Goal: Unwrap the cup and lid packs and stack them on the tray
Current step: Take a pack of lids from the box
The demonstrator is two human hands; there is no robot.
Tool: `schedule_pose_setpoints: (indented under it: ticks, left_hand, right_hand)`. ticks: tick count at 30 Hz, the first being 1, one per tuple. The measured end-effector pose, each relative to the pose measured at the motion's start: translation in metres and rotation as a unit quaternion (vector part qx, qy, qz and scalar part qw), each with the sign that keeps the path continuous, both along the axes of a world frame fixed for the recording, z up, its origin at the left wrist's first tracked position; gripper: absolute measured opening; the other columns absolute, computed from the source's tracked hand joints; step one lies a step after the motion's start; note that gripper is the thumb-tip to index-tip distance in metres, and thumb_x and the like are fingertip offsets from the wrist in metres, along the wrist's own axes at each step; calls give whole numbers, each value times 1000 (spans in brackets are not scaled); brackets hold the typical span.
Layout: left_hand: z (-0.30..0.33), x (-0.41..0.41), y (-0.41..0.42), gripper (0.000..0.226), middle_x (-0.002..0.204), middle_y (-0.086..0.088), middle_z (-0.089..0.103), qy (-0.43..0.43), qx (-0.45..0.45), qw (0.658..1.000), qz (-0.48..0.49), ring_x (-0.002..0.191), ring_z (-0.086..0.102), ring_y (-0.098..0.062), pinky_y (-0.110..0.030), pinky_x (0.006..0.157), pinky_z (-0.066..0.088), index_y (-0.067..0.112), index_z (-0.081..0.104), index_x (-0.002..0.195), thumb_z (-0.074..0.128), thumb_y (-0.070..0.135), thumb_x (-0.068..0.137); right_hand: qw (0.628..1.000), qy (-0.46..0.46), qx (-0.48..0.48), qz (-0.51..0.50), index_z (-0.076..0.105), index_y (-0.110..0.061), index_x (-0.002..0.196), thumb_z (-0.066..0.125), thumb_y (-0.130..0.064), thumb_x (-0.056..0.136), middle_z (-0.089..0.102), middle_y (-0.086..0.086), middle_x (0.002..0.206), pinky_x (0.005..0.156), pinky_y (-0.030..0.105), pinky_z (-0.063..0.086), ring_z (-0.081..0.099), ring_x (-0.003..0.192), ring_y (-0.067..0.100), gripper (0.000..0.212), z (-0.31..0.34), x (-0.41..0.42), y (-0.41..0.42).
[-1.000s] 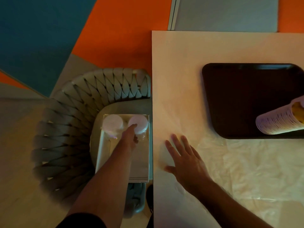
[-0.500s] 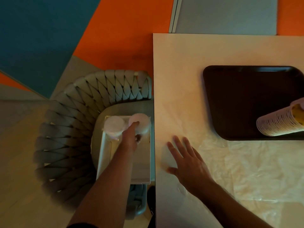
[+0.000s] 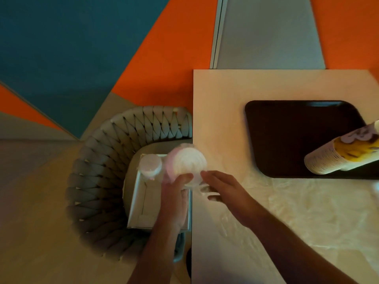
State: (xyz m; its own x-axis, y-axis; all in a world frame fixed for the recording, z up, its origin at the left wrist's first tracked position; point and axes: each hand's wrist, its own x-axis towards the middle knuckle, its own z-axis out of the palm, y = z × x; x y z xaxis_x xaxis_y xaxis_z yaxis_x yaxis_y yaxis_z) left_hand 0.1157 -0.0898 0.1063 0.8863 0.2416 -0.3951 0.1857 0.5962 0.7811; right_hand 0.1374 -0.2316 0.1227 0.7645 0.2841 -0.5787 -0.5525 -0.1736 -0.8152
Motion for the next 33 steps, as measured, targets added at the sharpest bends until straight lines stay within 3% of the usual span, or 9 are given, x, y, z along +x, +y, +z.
schedule_pose_setpoints:
  ticks: [3, 8, 11, 14, 16, 18, 22, 27, 33]
  left_hand:
    - [19, -15, -22, 52, 103, -7, 75, -33, 50, 997, -52, 100, 71, -25, -38, 77, 59, 28, 72, 109, 73, 14, 59]
    - [37, -26, -53, 84, 122, -19, 66, -55, 121, 984, -117, 116, 64, -36, -59, 96, 52, 7, 56, 133, 85, 28, 57]
    - [50, -29, -72, 88, 124, -16, 66, -75, 130, 971, -184, 118, 63, -36, -57, 93, 54, 9, 51, 138, 88, 31, 62]
    - [64, -32, -94, 72, 127, -4, 65, -86, 189, 952, -226, 116, 65, -19, -37, 88, 58, 24, 53, 135, 81, 44, 72]
    - [71, -35, -103, 59, 111, 8, 68, -72, 270, 938, -204, 99, 67, -5, -21, 78, 55, 21, 60, 117, 68, 65, 78]
    - [79, -38, -117, 45, 83, 14, 67, -97, 339, 918, -184, 75, 62, 1, -12, 66, 48, 17, 62, 97, 52, 61, 95]
    - [87, -40, -135, 36, 65, 5, 58, -153, 448, 868, -150, 59, 54, -5, -13, 56, 41, 21, 56, 75, 44, 49, 95]
    - [89, -46, -160, 32, 64, 8, 50, -198, 523, 812, -170, 57, 47, -7, -17, 53, 35, 25, 50, 70, 47, 38, 100]
    - [83, -60, -178, 39, 71, 10, 56, -172, 600, 754, -204, 69, 58, -10, -34, 60, 49, 27, 56, 80, 41, 59, 95]
  right_hand:
    - [991, 44, 103, -73, 70, -17, 118, 70, -55, 77, 75, -2, 103, 80, 32, 50, 69, 96, 16, 57, 15, -14, -12]
    - [966, 61, 215, -127, 63, -7, 127, 90, -36, 71, 73, 11, 112, 78, 32, 56, 71, 98, 22, 68, 34, -25, -45]
    - [958, 45, 259, -115, 57, -4, 135, 86, -29, 74, 66, 21, 128, 92, 45, 56, 67, 116, 35, 72, 48, -26, -77]
    - [955, 24, 267, -125, 58, -2, 134, 85, -25, 71, 65, 24, 129, 101, 55, 51, 64, 120, 40, 73, 61, -24, -112]
    - [955, 9, 263, -139, 61, -2, 130, 85, -23, 67, 67, 23, 125, 97, 56, 54, 66, 116, 39, 70, 65, -21, -129]
    - [956, -5, 259, -138, 63, -1, 126, 85, -21, 67, 70, 23, 119, 88, 52, 58, 69, 110, 36, 65, 73, -22, -148]
    - [958, -26, 247, -145, 64, -3, 123, 82, -20, 71, 72, 20, 112, 74, 42, 59, 71, 103, 32, 58, 80, -26, -170]
    - [934, -29, 290, -208, 63, -4, 125, 72, -22, 78, 71, 20, 113, 76, 42, 60, 71, 101, 33, 51, 88, -31, -182]
    - [905, 3, 320, -280, 63, -7, 127, 71, -29, 83, 70, 21, 122, 85, 40, 60, 70, 108, 34, 49, 96, -34, -184]
